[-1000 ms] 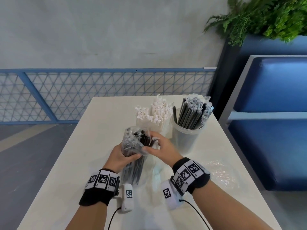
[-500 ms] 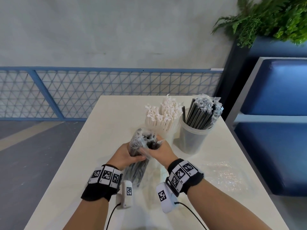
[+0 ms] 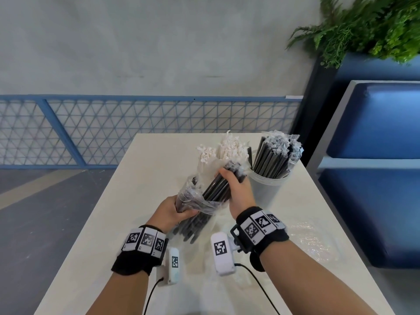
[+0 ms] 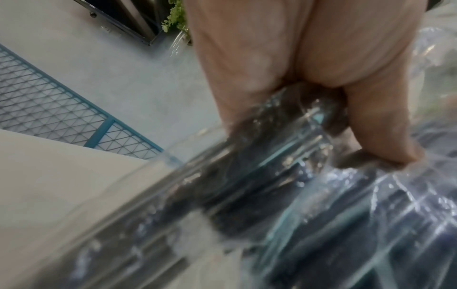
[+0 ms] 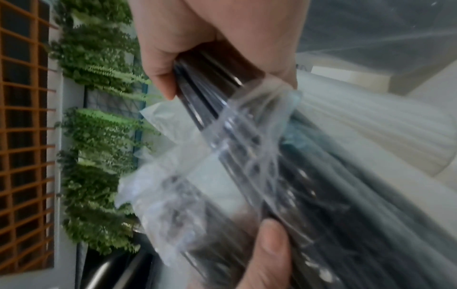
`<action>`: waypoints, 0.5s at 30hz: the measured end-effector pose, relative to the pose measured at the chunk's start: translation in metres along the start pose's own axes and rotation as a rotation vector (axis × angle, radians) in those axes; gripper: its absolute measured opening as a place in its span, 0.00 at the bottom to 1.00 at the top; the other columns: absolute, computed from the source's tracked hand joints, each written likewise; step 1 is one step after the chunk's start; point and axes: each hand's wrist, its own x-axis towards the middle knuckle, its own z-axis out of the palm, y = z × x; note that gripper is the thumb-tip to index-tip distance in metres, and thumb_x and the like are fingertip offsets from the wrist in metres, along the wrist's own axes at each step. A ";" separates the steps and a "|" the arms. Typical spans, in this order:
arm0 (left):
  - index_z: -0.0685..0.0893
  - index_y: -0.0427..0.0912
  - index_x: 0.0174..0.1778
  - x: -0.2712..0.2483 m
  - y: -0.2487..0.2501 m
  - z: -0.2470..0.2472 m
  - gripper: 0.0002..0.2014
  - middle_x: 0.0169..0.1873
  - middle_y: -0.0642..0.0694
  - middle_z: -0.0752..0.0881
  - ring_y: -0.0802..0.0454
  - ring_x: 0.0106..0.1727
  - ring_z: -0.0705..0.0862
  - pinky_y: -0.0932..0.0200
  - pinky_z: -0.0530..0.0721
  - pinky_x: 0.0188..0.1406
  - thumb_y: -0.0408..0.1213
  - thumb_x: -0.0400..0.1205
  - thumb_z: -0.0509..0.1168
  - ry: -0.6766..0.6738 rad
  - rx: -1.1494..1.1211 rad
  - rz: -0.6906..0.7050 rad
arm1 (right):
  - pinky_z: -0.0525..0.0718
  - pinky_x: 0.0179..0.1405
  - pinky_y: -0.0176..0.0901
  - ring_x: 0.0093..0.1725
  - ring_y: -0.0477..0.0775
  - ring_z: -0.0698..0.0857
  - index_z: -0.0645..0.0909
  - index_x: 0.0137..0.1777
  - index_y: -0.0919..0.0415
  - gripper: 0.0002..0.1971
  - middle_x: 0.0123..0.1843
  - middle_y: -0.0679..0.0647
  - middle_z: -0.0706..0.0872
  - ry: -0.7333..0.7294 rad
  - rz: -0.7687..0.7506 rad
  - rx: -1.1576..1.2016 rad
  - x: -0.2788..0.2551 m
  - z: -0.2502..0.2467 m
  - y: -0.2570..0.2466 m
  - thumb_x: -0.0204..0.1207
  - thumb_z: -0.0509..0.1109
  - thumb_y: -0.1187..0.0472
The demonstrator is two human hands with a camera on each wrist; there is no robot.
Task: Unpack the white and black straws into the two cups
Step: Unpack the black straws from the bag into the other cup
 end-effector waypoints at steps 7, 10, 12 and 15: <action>0.81 0.56 0.37 -0.001 0.009 -0.002 0.12 0.29 0.64 0.87 0.76 0.35 0.83 0.78 0.77 0.36 0.33 0.72 0.74 -0.029 0.081 0.036 | 0.82 0.44 0.42 0.40 0.50 0.85 0.76 0.60 0.67 0.16 0.43 0.55 0.84 0.006 0.027 0.177 0.002 -0.012 -0.012 0.73 0.71 0.65; 0.80 0.55 0.37 0.002 0.014 0.000 0.12 0.26 0.62 0.86 0.76 0.31 0.82 0.78 0.76 0.33 0.32 0.73 0.74 -0.019 0.094 0.057 | 0.82 0.44 0.41 0.39 0.48 0.85 0.76 0.62 0.66 0.19 0.40 0.51 0.84 0.003 0.057 0.202 0.004 -0.014 -0.023 0.72 0.72 0.63; 0.79 0.54 0.35 0.003 0.015 0.001 0.12 0.22 0.61 0.85 0.75 0.28 0.81 0.75 0.74 0.31 0.31 0.73 0.73 -0.016 0.110 0.054 | 0.82 0.48 0.44 0.41 0.49 0.85 0.76 0.65 0.68 0.24 0.40 0.51 0.85 0.023 0.066 0.221 0.006 -0.015 -0.031 0.70 0.74 0.61; 0.81 0.52 0.36 0.004 0.012 0.000 0.10 0.28 0.58 0.87 0.72 0.32 0.83 0.72 0.78 0.35 0.32 0.72 0.74 -0.006 0.114 0.032 | 0.84 0.47 0.46 0.39 0.48 0.85 0.72 0.69 0.69 0.29 0.42 0.52 0.84 0.048 0.036 0.307 0.009 -0.019 -0.042 0.70 0.75 0.60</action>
